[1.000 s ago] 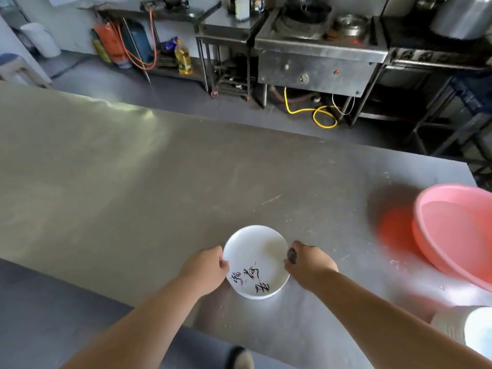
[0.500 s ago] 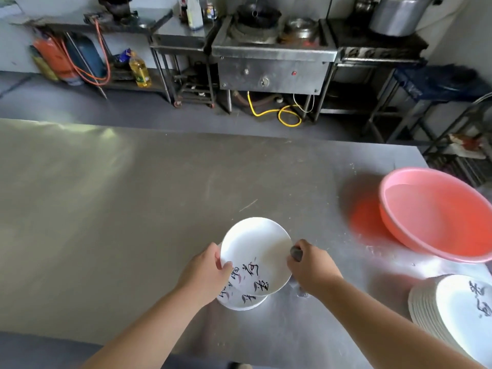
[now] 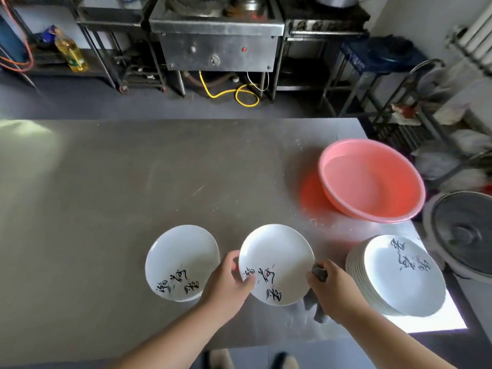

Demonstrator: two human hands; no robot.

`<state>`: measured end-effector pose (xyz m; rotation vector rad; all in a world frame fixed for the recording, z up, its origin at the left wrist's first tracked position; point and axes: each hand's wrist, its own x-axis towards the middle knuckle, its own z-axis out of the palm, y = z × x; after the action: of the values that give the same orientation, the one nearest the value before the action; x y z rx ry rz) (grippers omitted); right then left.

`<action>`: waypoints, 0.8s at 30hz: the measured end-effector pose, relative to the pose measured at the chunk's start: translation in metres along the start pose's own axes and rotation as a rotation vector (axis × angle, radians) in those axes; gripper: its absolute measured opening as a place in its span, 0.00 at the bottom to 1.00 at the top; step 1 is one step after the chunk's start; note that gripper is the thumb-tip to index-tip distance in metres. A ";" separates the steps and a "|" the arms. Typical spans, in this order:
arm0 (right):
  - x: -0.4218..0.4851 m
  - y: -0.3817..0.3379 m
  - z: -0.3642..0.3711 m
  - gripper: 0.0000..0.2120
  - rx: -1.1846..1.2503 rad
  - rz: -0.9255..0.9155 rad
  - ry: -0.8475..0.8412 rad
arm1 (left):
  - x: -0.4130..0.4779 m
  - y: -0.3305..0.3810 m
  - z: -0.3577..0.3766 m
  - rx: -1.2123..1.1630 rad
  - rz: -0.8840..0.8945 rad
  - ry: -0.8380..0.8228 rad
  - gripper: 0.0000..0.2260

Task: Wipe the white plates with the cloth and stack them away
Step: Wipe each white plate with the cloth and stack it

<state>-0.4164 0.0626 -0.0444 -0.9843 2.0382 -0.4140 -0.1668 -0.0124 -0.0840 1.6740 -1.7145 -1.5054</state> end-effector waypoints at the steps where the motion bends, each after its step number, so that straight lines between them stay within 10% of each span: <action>1: 0.004 0.009 0.000 0.03 -0.039 0.009 -0.012 | 0.001 -0.003 0.008 -0.006 -0.018 -0.022 0.20; 7: 0.033 0.045 0.016 0.07 -0.185 0.048 0.010 | 0.008 -0.033 0.049 0.268 -0.041 0.067 0.19; 16: 0.055 0.044 0.007 0.20 -0.250 0.015 0.085 | 0.009 -0.079 0.068 0.735 0.140 0.158 0.52; 24: 0.063 0.030 0.039 0.27 -0.229 -0.392 0.000 | 0.011 -0.099 0.078 0.875 0.387 0.203 0.44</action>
<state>-0.4237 0.0356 -0.1191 -1.5334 1.9190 -0.3873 -0.1786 0.0358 -0.2005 1.5896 -2.5704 -0.3864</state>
